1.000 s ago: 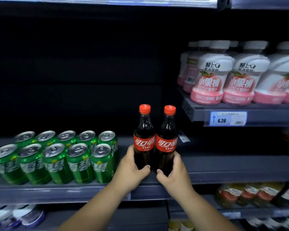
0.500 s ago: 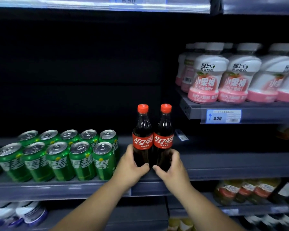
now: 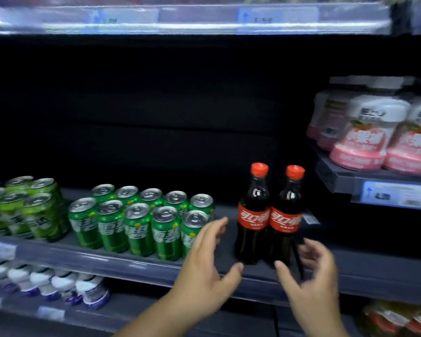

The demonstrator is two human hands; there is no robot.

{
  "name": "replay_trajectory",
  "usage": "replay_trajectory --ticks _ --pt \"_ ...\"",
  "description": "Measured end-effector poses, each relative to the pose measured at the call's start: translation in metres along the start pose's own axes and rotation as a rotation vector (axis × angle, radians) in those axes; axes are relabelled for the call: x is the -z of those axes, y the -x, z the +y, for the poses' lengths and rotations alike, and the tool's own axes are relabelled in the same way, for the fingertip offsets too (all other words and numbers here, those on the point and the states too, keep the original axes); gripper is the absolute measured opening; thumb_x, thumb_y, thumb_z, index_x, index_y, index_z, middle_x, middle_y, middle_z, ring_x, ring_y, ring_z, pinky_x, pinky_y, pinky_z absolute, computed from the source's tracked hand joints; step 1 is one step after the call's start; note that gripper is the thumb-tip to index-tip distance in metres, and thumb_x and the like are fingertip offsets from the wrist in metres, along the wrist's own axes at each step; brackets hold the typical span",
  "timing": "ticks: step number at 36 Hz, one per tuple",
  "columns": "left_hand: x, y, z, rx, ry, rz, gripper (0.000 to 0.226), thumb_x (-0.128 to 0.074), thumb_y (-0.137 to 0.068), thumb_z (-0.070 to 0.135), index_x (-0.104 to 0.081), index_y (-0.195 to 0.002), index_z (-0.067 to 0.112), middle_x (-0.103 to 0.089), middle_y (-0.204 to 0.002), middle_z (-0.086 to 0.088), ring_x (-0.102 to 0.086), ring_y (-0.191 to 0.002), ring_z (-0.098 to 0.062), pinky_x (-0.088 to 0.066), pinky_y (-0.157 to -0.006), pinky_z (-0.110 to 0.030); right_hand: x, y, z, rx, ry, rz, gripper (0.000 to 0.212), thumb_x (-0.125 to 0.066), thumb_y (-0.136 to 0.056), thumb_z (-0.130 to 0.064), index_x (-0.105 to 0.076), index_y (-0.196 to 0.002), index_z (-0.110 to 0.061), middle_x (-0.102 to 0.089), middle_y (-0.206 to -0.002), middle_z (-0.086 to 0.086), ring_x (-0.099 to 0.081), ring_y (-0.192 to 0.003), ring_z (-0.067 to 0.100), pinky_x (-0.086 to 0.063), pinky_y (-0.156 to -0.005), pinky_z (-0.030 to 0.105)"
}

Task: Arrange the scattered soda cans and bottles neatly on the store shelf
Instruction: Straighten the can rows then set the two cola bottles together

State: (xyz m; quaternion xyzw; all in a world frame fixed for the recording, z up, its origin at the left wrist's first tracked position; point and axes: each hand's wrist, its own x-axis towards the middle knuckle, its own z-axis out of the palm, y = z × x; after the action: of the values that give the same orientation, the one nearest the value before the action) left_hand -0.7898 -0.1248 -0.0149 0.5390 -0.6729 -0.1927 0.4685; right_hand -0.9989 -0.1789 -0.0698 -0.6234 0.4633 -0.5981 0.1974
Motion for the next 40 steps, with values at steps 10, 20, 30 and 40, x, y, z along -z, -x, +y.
replay_trajectory --ticks 10,20,30,40 --pt "0.111 -0.016 -0.033 -0.275 -0.563 0.108 0.065 -0.068 -0.075 0.049 -0.053 -0.133 0.023 -0.051 -0.136 0.005 -0.046 -0.129 -0.014 -0.038 -0.108 -0.036 -0.081 0.008 -0.093 0.174 -0.052 -0.451 0.072 -0.073 -0.068 -0.053 -0.032 -0.126 -0.064 -0.036 -0.132 -0.037 -0.046 -0.125 -0.003 -0.039 -0.102 0.012" --pt "0.158 -0.096 -0.054 -0.070 -0.877 -0.542 0.126 -0.063 -0.054 0.086 -0.003 -0.154 0.038 0.002 -0.165 0.004 -0.001 -0.152 -0.020 -0.012 -0.121 -0.049 -0.152 -0.017 -0.067 -0.306 -0.064 -0.581 0.152 -0.097 -0.037 -0.051 0.012 -0.142 -0.065 -0.022 -0.158 -0.011 -0.035 -0.142 0.009 -0.038 -0.115 0.042" --pt "0.152 -0.107 -0.078 -0.132 -0.883 -0.648 0.124 -0.067 -0.057 0.080 -0.006 -0.155 0.035 -0.007 -0.165 0.003 -0.014 -0.150 -0.020 -0.012 -0.120 -0.049 -0.160 -0.016 -0.062 -0.289 -0.161 -0.495 0.117 -0.092 -0.053 -0.021 -0.027 -0.148 -0.042 -0.057 -0.136 -0.005 -0.060 -0.121 0.008 -0.051 -0.104 0.040" --pt "0.152 -0.106 -0.064 -0.073 -0.877 -0.722 0.130 -0.065 -0.054 0.084 -0.003 -0.155 0.032 -0.004 -0.164 0.001 -0.003 -0.150 -0.024 0.000 -0.120 -0.053 -0.155 -0.007 -0.063 -0.310 -0.226 -0.538 0.135 -0.100 -0.041 -0.035 -0.018 -0.149 -0.042 -0.045 -0.144 -0.014 -0.057 -0.125 0.004 -0.053 -0.096 0.029"
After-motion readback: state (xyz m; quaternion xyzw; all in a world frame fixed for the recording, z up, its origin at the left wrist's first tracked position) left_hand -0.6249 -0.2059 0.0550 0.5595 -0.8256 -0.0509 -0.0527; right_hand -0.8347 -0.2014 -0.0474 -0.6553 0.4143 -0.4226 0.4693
